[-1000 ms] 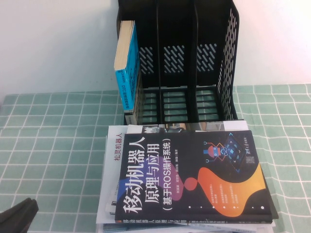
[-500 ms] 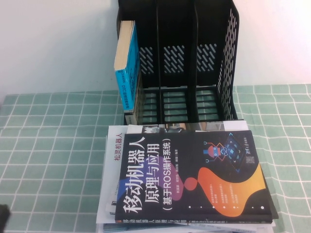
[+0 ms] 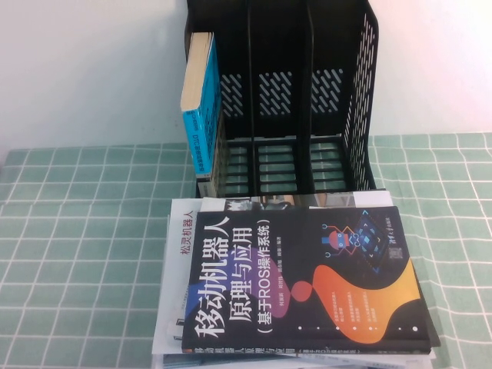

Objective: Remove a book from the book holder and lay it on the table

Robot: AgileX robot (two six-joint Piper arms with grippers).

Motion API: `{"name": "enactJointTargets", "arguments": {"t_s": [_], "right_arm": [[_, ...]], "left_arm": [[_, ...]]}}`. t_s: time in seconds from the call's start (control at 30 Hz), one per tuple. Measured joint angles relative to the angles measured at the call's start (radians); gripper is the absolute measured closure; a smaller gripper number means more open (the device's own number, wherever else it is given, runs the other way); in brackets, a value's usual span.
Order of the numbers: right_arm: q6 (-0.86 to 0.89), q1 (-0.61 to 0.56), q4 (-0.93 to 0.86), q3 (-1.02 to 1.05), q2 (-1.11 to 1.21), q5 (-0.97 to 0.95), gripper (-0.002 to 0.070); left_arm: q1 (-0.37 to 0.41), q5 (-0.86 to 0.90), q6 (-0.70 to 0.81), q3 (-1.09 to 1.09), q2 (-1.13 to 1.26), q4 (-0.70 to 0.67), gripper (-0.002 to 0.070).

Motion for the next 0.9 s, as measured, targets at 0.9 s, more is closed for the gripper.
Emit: {"name": "enactJointTargets", "arguments": {"t_s": [0.9], "right_arm": [[0.0, 0.0, 0.0, 0.0, -0.001, 0.004, 0.0678]], "left_arm": [[-0.023, -0.026, 0.072, 0.004, -0.002, -0.01, 0.0677]]}}
